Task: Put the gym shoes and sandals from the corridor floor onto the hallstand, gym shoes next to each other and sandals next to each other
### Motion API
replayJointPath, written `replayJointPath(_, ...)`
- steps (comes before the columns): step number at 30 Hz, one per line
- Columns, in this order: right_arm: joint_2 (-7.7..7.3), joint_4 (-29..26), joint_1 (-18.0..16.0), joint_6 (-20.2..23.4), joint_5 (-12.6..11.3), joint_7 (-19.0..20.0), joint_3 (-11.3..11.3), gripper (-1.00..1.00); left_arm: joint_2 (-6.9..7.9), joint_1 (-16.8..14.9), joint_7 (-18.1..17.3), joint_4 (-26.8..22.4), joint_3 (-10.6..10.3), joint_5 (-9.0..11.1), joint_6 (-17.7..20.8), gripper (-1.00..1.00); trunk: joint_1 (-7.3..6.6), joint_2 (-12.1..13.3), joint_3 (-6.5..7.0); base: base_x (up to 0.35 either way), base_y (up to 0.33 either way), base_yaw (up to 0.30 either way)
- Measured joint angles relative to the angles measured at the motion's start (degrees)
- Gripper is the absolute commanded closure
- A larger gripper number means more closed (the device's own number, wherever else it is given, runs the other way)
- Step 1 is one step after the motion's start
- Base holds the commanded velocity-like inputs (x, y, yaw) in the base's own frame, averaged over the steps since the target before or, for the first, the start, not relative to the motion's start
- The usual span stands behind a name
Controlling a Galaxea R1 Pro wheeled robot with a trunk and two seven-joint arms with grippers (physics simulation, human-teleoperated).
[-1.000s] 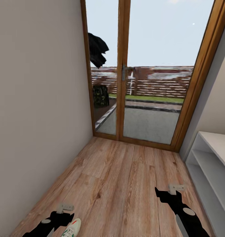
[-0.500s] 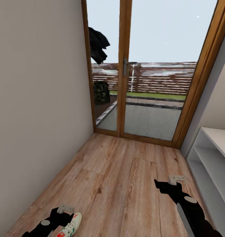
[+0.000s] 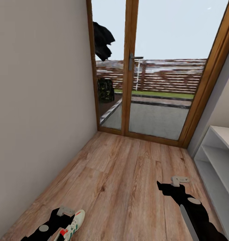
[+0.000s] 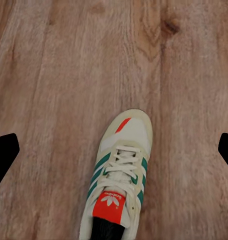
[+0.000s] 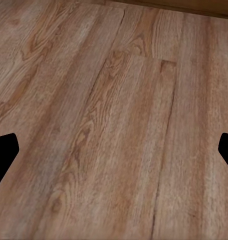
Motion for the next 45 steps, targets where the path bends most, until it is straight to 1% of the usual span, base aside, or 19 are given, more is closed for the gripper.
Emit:
replayJointPath(8, 0.02, -0.1, 0.0, 0.0, 0.0, 0.0, 0.0, -1.0, 1.13, 0.1, -0.1, 0.4, 0.1, 0.3, -0.9, -1.0, 1.76, -3.2, -2.1, 0.0, 0.0, 0.063)
replayJointPath(13, -0.01, -0.2, 0.0, 0.0, 0.0, 0.0, 0.1, -1.0, 1.51, 0.3, -0.1, 1.6, 0.3, 0.5, -1.2, -1.0, 2.86, -5.2, -3.17, 0.0, 0.0, 0.022)
replayJointPath(34, -0.14, 0.0, 0.0, 0.0, 0.2, 0.1, 0.2, -1.0, 1.46, 0.4, -0.1, 2.5, 0.4, 0.6, -1.4, -1.0, 7.47, -13.6, -7.01, 0.0, 0.0, 0.002)
replayJointPath(45, -0.14, -0.1, 0.0, 0.0, 0.2, 0.0, 0.0, -1.0, 1.54, 0.4, 0.0, 2.6, 0.6, 0.6, -1.4, -1.0, 7.76, -13.8, -9.45, 0.0, 0.0, 0.0)
